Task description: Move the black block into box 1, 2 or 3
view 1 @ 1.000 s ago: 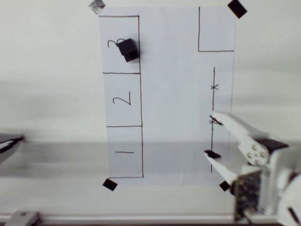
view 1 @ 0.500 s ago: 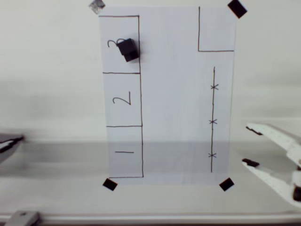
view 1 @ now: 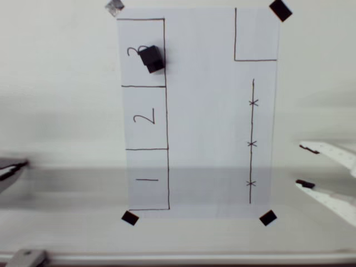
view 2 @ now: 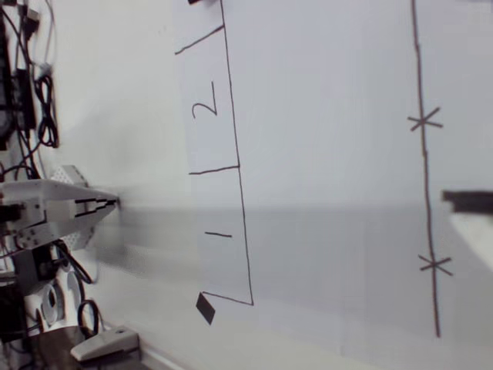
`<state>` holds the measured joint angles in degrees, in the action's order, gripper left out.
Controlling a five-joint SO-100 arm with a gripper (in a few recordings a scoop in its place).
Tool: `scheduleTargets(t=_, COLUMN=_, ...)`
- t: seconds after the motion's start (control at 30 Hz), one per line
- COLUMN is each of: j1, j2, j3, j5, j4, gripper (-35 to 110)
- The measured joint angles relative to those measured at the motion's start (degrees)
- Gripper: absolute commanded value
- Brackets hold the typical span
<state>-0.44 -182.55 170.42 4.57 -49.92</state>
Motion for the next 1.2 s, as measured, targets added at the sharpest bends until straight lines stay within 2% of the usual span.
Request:
scheduleTargets(t=0.4, j1=0.00, j2=-1.76, j3=6.94, j5=-4.04, j4=0.44, gripper=22)
scheduleTargets(t=0.57, j1=0.00, j2=-1.76, j3=7.03, j5=-4.04, j4=0.35, gripper=17)
scheduleTargets(t=0.7, j1=0.00, j2=-1.76, j3=7.03, j5=-5.01, j4=-4.83, gripper=12)
scheduleTargets(t=1.13, j1=0.00, j2=-1.76, j3=7.03, j5=-5.01, j4=-23.91, gripper=11)
scheduleTargets(t=1.2, j1=0.00, j2=-1.85, j3=7.03, j5=-5.01, j4=-24.96, gripper=0)
